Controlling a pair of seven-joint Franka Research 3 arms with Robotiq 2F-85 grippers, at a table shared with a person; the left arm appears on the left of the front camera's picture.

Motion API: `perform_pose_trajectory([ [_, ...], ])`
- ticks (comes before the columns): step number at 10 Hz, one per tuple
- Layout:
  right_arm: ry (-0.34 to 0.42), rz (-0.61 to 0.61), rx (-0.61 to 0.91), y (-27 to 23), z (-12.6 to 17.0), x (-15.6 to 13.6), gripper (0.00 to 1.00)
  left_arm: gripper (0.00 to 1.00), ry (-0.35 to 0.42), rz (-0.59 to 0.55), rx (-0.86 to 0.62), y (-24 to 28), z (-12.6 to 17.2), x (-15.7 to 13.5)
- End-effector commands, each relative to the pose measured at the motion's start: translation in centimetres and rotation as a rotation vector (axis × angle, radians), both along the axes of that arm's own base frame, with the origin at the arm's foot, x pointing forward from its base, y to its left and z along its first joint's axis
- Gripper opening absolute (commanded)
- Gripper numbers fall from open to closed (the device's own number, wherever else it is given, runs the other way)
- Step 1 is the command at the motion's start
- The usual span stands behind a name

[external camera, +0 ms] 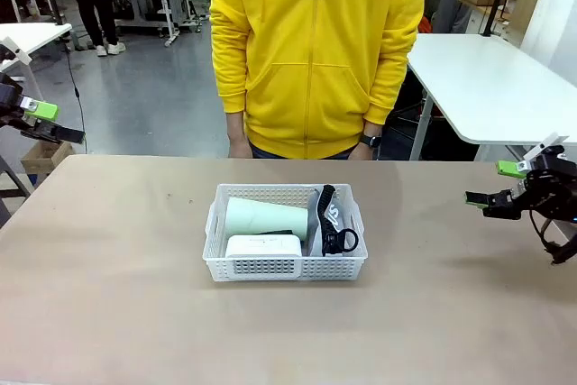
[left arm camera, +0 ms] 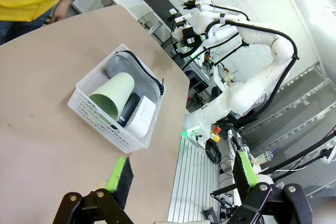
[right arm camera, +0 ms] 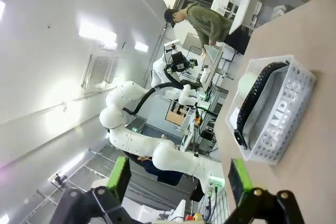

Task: Efficiently arrange items inside the basket to fit them all.
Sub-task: Pick up the Reusable plastic cup and place it inside the Organizing basket.

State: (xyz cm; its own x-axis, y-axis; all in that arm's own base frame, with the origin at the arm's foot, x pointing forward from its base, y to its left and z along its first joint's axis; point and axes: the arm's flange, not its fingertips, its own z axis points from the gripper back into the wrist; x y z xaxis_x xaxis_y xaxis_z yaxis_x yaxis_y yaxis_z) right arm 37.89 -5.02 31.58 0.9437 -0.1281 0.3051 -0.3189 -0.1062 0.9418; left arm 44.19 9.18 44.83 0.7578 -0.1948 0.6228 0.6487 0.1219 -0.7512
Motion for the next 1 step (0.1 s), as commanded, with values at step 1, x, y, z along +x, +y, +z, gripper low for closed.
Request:
perform_pose_trajectory([
  [1,-0.022,0.007,0.005,-0.19,0.13,-0.07,1.00,1.00,0.001,-0.002,0.008,-0.12,0.03,-0.21],
])
